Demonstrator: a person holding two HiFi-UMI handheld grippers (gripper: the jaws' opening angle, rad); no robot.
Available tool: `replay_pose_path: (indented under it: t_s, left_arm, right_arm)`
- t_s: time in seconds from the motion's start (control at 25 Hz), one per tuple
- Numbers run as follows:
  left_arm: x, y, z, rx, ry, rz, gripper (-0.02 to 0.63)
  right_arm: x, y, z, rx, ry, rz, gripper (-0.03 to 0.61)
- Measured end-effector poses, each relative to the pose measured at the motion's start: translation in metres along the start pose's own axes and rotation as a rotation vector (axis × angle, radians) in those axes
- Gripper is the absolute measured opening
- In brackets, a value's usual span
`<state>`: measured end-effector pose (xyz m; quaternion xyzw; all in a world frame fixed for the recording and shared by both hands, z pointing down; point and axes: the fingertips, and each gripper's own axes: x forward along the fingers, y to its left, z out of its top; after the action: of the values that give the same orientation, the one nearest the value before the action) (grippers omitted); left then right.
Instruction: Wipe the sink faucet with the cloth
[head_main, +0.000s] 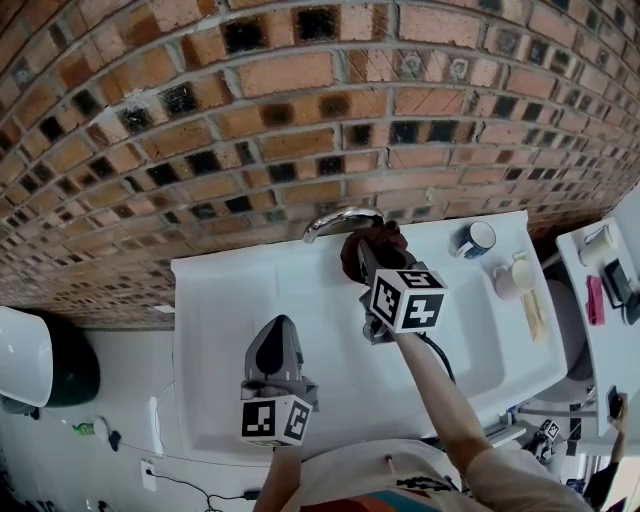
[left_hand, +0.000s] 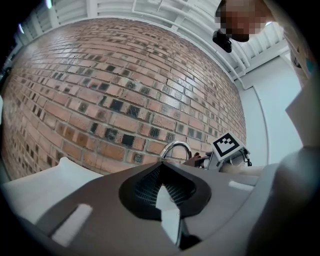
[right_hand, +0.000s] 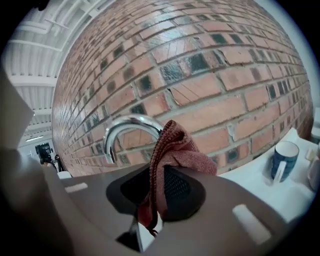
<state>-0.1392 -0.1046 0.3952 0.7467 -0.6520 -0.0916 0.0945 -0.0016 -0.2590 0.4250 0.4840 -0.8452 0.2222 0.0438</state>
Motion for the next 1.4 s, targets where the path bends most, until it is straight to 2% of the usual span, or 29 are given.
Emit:
replay_pose_path:
  t_s: [0.16,0.32,0.56,0.8,1.0,1.2,1.4]
  left_arm:
    - [-0.002,0.003,0.001,-0.006,-0.004,0.007,0.005]
    - [-0.003,0.003,0.002,-0.014,-0.009,0.011,0.005]
    - [-0.004,0.004,0.004,-0.019,-0.013,0.011,0.005]
    - [-0.005,0.005,0.004,-0.032,-0.019,0.015,0.005]
    - [-0.007,0.007,0.005,-0.027,-0.021,0.018,0.005]
    - [-0.013,0.013,0.01,-0.026,-0.034,0.038,0.005]
    - [-0.017,0.021,0.015,-0.021,-0.042,0.062,0.005]
  right_arm:
    - [-0.011,0.029,0.034,-0.056,-0.103,0.066,0.049]
    - [-0.014,0.058,0.042,-0.1,-0.145,0.118,0.049]
    - [-0.01,0.09,0.034,-0.194,-0.134,0.168,0.049]
    - [-0.005,0.104,0.017,-0.272,-0.059,0.242,0.049]
    - [-0.016,0.127,0.019,-0.309,-0.091,0.298,0.049]
    - [0.011,0.136,0.016,-0.335,-0.035,0.238,0.048]
    - [0.006,0.133,0.026,-0.331,-0.06,0.201,0.048]
